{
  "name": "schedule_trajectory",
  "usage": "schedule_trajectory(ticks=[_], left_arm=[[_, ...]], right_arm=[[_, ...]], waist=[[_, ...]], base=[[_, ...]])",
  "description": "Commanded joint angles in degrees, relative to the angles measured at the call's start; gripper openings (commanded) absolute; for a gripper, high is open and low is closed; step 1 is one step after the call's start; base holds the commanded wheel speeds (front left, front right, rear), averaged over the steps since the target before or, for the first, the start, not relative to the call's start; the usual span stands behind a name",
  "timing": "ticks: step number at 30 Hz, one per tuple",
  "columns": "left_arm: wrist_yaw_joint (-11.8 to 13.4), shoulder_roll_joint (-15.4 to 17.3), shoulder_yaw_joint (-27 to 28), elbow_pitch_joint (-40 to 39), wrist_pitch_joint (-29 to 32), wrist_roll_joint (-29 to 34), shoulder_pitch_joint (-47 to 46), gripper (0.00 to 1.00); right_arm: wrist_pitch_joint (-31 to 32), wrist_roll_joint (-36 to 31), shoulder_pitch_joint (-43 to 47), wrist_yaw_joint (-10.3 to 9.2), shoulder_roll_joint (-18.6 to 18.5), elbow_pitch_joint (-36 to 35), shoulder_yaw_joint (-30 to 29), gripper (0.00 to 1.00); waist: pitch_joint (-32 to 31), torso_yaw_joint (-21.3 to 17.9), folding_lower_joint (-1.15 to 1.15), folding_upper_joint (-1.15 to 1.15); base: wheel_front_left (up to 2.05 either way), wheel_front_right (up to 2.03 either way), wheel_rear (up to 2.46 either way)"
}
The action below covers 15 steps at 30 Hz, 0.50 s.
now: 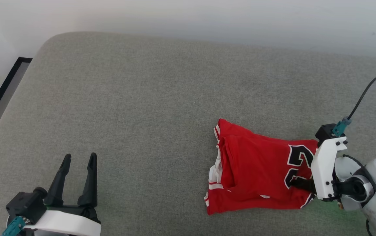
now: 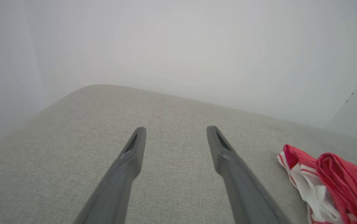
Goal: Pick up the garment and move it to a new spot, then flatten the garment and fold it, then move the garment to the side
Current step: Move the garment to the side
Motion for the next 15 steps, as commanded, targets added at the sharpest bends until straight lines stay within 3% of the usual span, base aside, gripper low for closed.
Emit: schedule_trajectory(ticks=[1,2,9,15], left_arm=[[-0.2,0.0,-0.2,0.1,-0.3,-0.5,-1.0,1.00],[-0.2,-0.1,-0.3,0.2,-0.3,-0.6,-1.2,1.00],[-0.2,0.1,1.1,-0.2,-0.3,-0.8,-2.4,1.00],[-0.2,0.5,2.3,-1.6,-0.3,0.1,-4.0,1.00]], right_arm=[[0.0,0.6,1.3,0.01,3.1,1.1,1.9,0.91],[-0.6,1.0,1.1,0.02,3.4,0.8,2.1,0.00],[-2.4,2.6,-1.0,0.00,0.6,-2.1,1.1,0.00],[-4.1,2.6,-2.1,-0.01,-4.4,-8.5,-0.4,0.00]], waist=[[0.5,0.3,0.00,0.00],[0.7,0.4,0.00,0.00],[1.3,-0.4,0.00,0.00],[1.8,-2.2,0.00,0.00]], base=[[0.00,0.00,0.00],[0.00,0.00,0.00],[0.00,0.00,0.00],[0.00,0.00,0.00]])
